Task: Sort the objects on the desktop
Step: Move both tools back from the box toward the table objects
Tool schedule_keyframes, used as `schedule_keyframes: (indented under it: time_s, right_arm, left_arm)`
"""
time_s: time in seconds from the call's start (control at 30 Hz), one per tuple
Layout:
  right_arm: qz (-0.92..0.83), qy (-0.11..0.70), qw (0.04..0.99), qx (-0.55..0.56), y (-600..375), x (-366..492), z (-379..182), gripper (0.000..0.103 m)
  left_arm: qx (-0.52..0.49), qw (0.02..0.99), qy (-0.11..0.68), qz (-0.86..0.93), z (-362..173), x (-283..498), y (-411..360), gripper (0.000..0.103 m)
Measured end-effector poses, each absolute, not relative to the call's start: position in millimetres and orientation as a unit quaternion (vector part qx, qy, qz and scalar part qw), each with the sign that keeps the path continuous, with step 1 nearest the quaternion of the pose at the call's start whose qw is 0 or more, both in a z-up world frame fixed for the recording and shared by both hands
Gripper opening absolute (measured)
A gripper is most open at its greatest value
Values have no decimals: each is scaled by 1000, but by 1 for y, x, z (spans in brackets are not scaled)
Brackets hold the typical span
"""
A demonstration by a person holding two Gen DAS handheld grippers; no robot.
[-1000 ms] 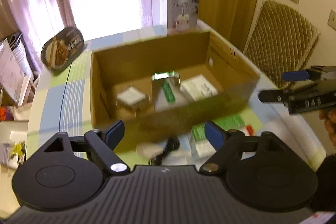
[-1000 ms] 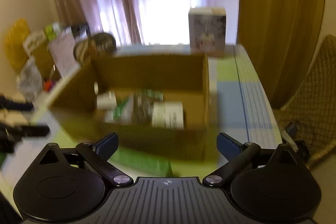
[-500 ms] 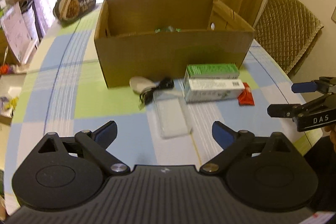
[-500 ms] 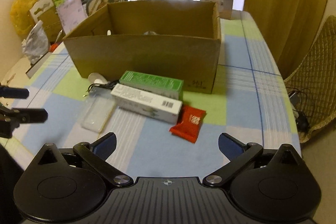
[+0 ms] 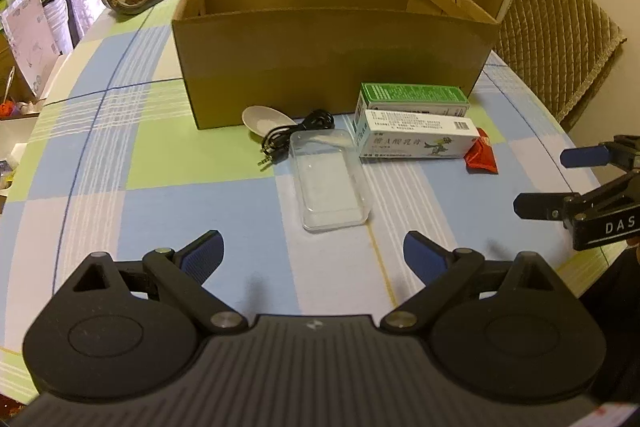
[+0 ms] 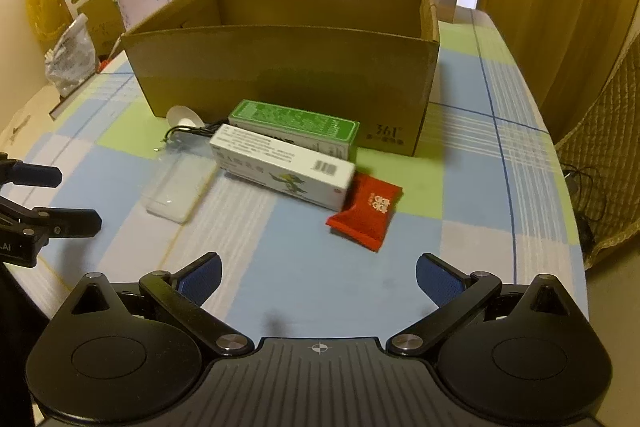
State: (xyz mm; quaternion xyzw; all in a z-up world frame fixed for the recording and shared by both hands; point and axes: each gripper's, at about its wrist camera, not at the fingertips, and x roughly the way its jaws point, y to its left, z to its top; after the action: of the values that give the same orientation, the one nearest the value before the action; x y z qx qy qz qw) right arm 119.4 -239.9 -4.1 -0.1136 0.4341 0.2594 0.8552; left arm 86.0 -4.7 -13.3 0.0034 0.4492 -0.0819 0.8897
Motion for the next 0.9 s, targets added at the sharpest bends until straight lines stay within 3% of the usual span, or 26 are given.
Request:
schedule_keyframes:
  time_s: [0.5,0.9]
  right_arm:
    - [247,443,855,-106,-252,153,-23,101]
    - [243,438,860,-96,-246,167,-33,100]
  left_arm:
    - [18,886,456,-82,-39,109,-21,90]
    - [33,889,450,-83,-57,142,-37,77]
